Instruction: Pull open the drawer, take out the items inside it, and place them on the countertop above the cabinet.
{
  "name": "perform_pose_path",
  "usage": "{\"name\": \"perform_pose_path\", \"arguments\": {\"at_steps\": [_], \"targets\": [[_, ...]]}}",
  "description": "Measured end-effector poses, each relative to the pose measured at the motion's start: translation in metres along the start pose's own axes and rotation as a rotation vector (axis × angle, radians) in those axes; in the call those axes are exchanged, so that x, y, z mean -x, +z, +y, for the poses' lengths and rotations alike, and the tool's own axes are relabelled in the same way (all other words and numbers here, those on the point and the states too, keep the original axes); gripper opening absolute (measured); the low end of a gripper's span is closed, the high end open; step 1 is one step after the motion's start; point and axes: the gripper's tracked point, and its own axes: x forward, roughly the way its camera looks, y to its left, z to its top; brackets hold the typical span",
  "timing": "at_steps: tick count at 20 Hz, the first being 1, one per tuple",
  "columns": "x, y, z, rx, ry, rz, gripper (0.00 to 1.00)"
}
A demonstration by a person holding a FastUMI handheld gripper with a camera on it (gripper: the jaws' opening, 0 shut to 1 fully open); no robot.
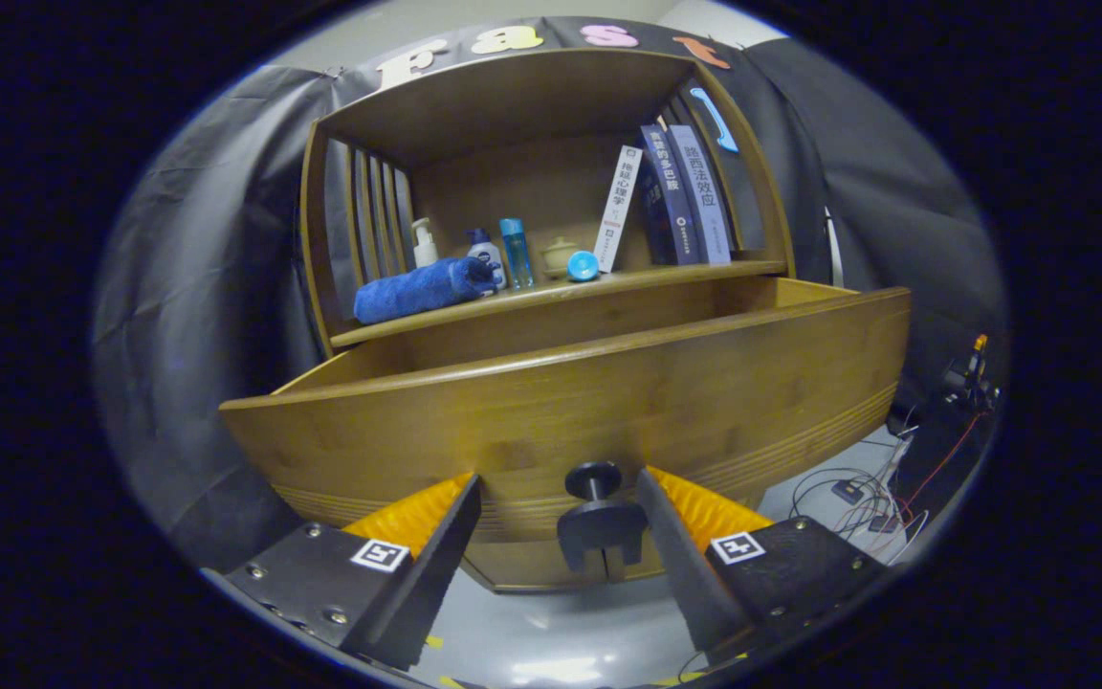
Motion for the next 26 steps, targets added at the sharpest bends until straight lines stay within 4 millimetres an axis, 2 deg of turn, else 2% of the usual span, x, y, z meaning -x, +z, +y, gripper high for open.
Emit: {"name": "perform_pose_path", "arguments": {"at_steps": [3,26], "targets": [[-0.012,0.012,0.001,0.004,-0.006,-0.026,0.99],[-0.124,0.037,0.010,0.005,-0.025,0.042,0.99]]}}
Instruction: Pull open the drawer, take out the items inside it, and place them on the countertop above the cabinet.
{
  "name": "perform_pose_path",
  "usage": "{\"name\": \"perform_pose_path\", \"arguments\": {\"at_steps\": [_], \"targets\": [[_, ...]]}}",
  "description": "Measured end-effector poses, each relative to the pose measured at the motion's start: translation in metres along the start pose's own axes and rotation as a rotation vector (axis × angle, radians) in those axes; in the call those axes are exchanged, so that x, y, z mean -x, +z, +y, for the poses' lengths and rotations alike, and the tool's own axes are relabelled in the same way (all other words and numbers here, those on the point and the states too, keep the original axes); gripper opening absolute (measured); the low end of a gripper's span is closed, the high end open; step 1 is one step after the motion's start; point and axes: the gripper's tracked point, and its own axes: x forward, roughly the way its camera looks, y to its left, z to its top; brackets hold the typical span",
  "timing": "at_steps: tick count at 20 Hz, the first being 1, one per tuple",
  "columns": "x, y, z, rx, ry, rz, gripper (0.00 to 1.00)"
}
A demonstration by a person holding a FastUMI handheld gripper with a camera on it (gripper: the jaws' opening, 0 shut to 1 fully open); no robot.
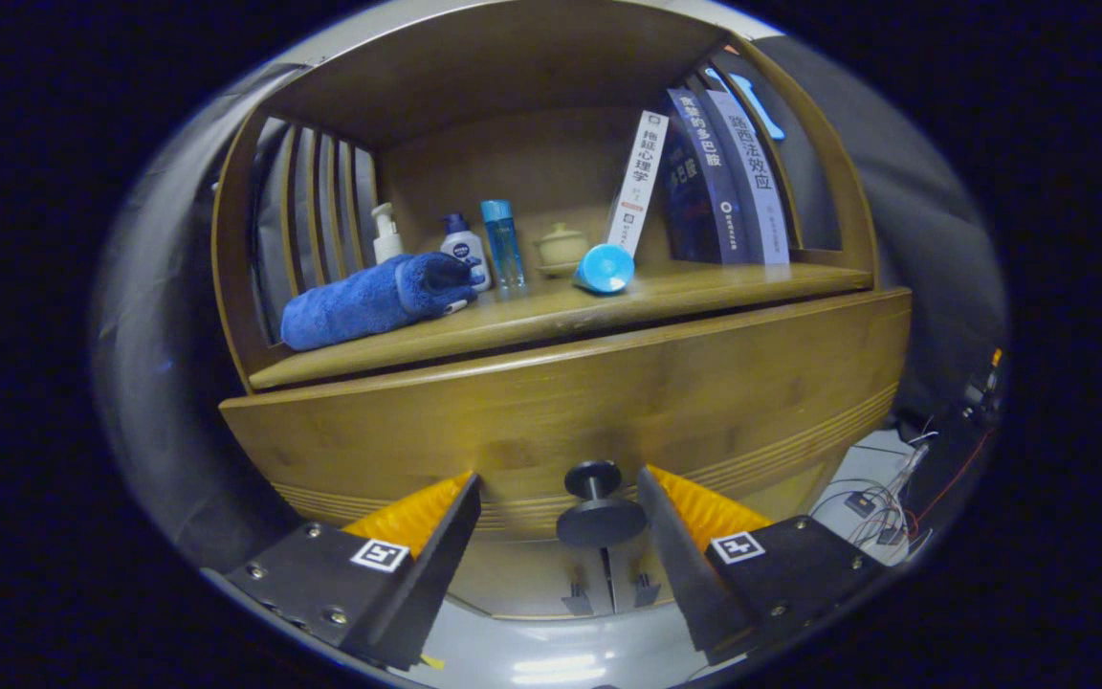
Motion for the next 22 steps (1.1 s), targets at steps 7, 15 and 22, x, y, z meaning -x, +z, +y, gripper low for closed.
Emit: {"name": "perform_pose_path", "arguments": {"at_steps": [7,15,22], "targets": [[-0.007,0.008,0.001,0.108,-0.036,0.007,0.99],[0.060,0.089,0.025,0.053,-0.009,-0.158,0.99],[0.140,0.151,0.035,0.054,0.000,-0.220,0.99]]}}
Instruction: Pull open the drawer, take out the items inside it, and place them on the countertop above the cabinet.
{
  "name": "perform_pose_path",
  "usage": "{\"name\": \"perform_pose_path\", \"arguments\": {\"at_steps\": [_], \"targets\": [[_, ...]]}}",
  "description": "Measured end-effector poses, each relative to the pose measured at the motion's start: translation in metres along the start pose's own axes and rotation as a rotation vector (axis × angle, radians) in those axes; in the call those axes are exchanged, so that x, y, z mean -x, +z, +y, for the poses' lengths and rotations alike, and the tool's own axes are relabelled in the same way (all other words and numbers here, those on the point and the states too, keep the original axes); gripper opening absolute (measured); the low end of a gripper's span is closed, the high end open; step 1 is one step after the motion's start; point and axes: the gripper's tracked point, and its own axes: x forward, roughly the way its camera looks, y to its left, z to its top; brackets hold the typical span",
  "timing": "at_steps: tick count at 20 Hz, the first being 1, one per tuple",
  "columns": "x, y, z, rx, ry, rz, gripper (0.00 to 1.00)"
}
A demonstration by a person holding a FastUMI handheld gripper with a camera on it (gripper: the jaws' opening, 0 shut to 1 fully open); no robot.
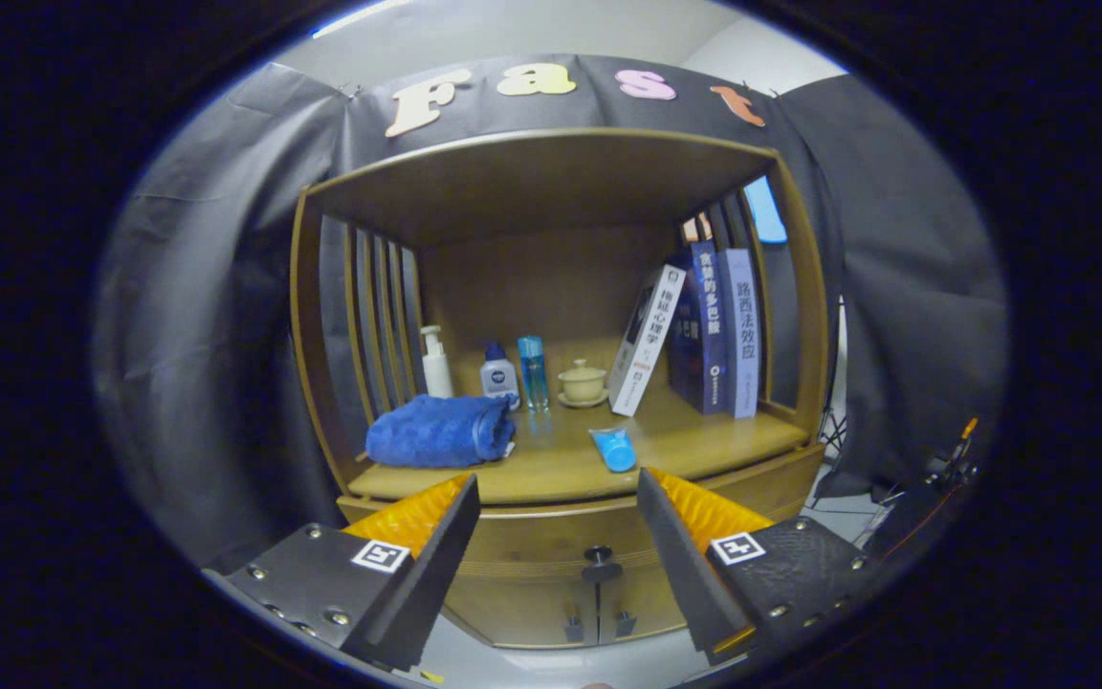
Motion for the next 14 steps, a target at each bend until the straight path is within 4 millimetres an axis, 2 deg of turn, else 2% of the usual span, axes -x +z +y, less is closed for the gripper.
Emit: {"name": "perform_pose_path", "arguments": {"at_steps": [4,7,11,14], "targets": [[0.044,0.031,0.007,0.017,0.020,-0.025,0.99],[0.080,0.046,0.011,0.031,0.034,-0.047,0.99],[0.127,0.052,0.009,0.043,0.047,-0.064,0.98],[0.154,0.047,-0.003,0.034,0.038,-0.057,0.99]]}}
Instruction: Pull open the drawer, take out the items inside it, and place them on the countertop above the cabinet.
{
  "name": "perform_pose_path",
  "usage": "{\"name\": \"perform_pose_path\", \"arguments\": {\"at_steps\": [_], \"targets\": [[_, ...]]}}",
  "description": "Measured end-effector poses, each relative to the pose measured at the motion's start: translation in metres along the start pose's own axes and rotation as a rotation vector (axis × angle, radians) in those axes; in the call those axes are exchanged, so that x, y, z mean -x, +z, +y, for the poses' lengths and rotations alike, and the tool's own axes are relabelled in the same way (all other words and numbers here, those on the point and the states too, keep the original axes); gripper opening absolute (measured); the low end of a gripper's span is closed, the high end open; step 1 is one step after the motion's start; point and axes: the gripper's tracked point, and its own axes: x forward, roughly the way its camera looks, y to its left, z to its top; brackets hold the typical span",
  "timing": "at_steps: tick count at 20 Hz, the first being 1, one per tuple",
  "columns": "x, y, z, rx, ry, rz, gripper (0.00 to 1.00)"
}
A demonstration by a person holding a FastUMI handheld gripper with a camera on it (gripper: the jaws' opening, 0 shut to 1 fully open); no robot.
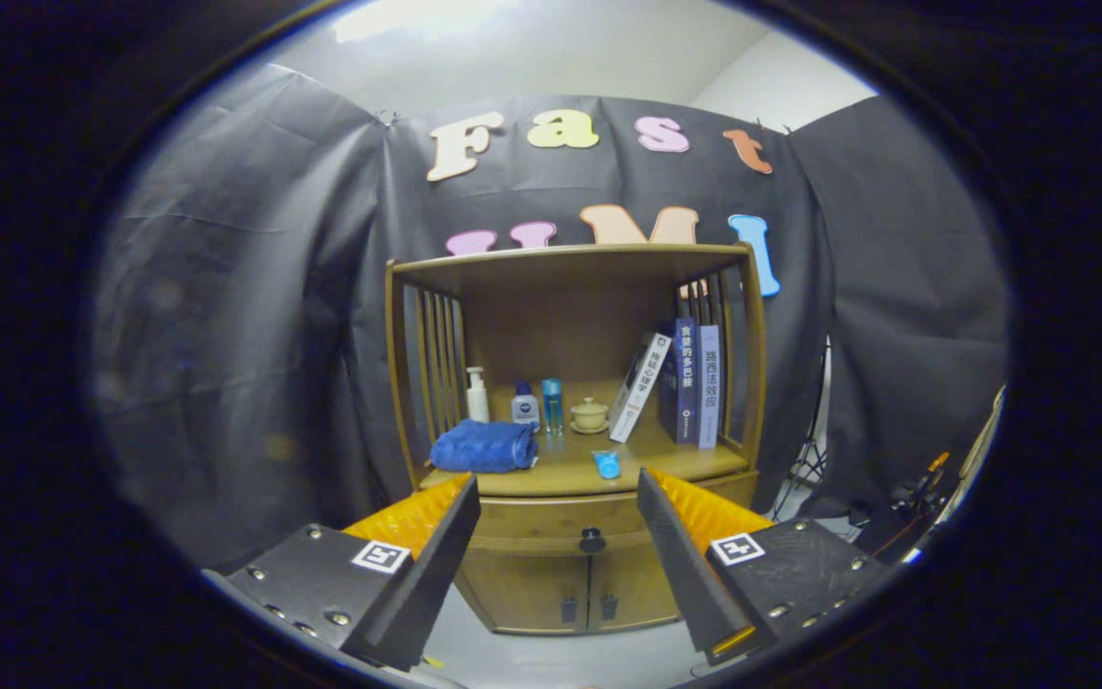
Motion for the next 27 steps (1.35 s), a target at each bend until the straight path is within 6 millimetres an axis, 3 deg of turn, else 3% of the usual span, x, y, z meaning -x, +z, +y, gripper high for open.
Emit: {"name": "perform_pose_path", "arguments": {"at_steps": [5,9,27], "targets": [[0.032,-0.001,-0.031,-0.021,-0.041,-0.018,0.99],[0.041,-0.007,-0.043,-0.017,-0.059,-0.014,0.98],[0.047,0.010,-0.027,-0.010,-0.028,-0.036,0.99]]}}
